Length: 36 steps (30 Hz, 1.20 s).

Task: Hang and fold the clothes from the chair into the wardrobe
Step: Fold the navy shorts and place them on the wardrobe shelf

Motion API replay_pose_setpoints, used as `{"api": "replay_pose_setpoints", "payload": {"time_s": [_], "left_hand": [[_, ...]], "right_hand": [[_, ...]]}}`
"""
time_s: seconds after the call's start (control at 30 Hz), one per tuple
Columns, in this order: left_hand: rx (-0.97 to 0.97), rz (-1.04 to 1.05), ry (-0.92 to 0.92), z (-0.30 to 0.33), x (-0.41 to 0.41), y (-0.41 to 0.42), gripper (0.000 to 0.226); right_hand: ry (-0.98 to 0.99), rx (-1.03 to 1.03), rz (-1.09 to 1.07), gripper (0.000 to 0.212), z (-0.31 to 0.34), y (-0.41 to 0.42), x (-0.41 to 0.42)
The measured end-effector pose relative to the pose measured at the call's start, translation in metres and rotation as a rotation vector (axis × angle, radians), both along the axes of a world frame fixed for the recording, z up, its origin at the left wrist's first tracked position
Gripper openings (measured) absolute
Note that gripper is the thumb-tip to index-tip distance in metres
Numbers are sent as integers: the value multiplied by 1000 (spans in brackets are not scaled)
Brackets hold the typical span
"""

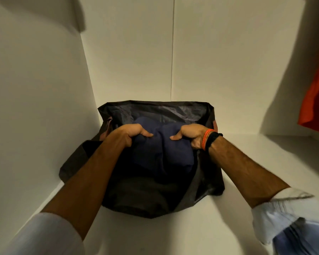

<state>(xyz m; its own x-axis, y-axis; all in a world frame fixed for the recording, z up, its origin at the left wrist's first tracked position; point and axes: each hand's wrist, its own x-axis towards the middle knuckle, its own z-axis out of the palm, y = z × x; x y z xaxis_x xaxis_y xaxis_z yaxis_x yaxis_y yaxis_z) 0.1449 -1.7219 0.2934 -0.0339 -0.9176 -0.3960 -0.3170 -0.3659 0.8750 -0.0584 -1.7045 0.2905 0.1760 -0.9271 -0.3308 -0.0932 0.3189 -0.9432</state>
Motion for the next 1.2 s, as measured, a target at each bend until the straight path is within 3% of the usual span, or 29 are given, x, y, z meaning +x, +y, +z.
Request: {"api": "replay_pose_setpoints", "payload": {"time_s": [0.1,0.17,0.23,0.33,0.47,0.5,0.6,0.63,0.67,0.73,0.77,0.8,0.9,0.97,1.0,1.03,1.13,1.2], "left_hand": [[-5,-18,220,-4,-22,1,25],[27,-83,224,-12,-37,0,24],[41,-119,-6,-27,-51,0,51],[13,-193,-300,-45,-64,-5,84],[49,-145,-35,-65,-48,-39,119],[73,-152,-60,-68,-53,-39,116],[-25,-286,-187,-83,-56,-21,56],[127,-383,-367,-75,-64,-10,46],[131,-376,-619,-76,-73,-2,45],[52,-418,-555,-77,-60,-3,64],[-48,-333,-588,-77,-59,-8,72],[-38,-204,-473,-50,-63,9,78],[3,-296,-257,-45,-54,18,97],[-38,-358,-79,-55,-51,21,75],[-62,-343,-73,-56,-50,22,74],[-92,-307,-148,-56,-49,22,79],[-133,-263,-622,-51,-55,23,110],[-166,-329,-726,-48,-57,17,132]], "right_hand": [[-18,-56,-114,25,-2,-1,-26],[188,-47,-120,33,-3,3,-44],[535,-44,-80,45,-5,12,-59],[625,-1,-13,53,-10,28,-73],[620,-31,-9,25,-14,33,-80],[595,-47,-61,16,-15,33,-84],[601,-47,-115,8,-17,35,-91],[623,-50,-110,4,-19,35,-93],[632,-47,-99,15,-20,34,-94],[634,-61,-53,73,-25,30,-95],[631,-61,-27,94,-28,28,-95],[655,-75,-8,100,-29,29,-95],[791,-114,5,75,-24,39,-89],[805,-111,-14,69,-22,37,-93],[821,-107,-6,68,-19,37,-93],[866,-114,13,66,-18,37,-95],[1089,-161,69,56,-14,42,-91],[1193,-249,85,55,-12,43,-84]]}}
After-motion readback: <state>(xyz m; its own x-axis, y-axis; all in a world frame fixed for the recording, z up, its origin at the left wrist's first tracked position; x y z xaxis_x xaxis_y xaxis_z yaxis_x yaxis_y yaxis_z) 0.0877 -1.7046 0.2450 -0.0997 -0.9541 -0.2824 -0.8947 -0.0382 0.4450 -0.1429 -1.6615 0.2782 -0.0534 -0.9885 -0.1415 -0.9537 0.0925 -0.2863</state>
